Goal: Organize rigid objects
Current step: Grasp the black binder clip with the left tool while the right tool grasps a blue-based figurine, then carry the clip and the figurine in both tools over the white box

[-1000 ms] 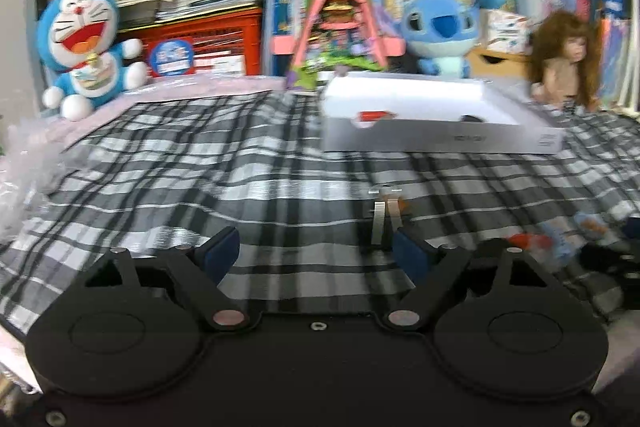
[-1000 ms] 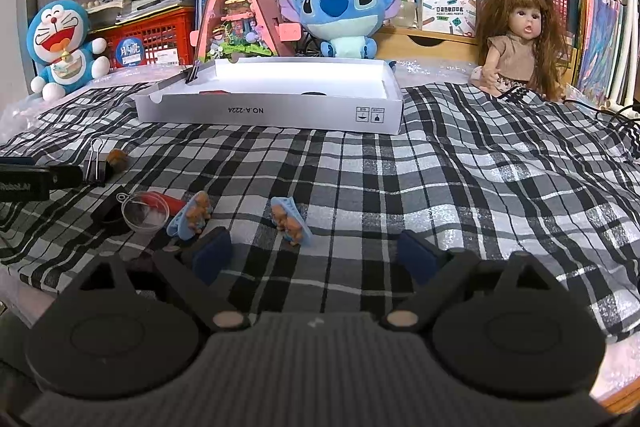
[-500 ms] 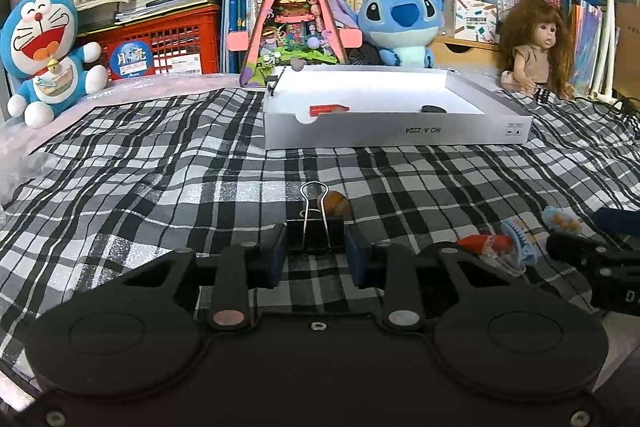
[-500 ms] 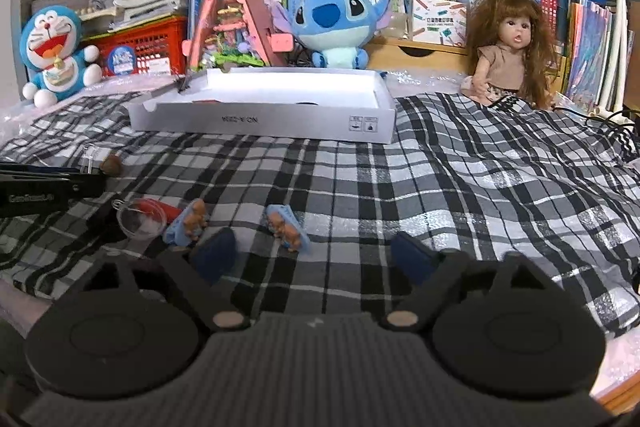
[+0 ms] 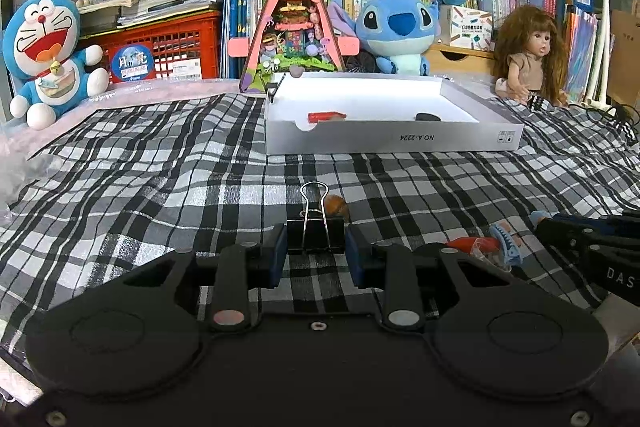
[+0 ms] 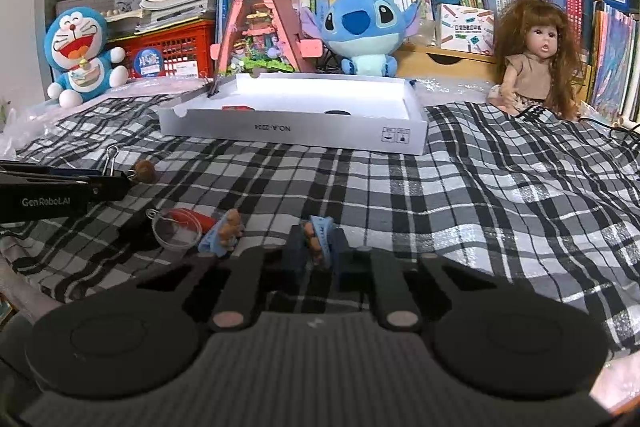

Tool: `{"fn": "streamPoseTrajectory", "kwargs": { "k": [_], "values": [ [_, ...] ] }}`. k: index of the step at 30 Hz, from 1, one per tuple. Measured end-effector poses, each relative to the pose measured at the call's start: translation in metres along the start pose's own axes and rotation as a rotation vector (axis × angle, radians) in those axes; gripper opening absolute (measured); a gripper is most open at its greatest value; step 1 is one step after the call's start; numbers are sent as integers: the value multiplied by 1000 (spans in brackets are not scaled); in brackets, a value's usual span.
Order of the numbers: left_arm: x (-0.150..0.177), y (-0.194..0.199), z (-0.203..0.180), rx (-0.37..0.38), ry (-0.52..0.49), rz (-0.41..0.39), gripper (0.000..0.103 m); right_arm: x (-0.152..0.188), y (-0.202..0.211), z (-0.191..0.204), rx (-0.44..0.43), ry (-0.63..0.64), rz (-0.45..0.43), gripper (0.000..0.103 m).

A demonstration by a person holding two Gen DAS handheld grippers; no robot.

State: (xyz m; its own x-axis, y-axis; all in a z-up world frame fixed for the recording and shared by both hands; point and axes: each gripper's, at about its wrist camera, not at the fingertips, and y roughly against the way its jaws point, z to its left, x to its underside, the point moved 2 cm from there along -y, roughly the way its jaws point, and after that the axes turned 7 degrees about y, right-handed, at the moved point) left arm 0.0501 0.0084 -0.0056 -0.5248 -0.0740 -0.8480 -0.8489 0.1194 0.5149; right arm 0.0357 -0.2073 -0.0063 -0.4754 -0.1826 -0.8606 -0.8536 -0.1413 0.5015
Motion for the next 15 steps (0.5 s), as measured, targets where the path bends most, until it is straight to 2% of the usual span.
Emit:
{"fn": "streamPoseTrajectory", "kwargs": {
  "k": [15],
  "values": [
    [-20,4,6,7,31,-14,29,-14,0,-1,14,11,-23,14]
  ]
}}
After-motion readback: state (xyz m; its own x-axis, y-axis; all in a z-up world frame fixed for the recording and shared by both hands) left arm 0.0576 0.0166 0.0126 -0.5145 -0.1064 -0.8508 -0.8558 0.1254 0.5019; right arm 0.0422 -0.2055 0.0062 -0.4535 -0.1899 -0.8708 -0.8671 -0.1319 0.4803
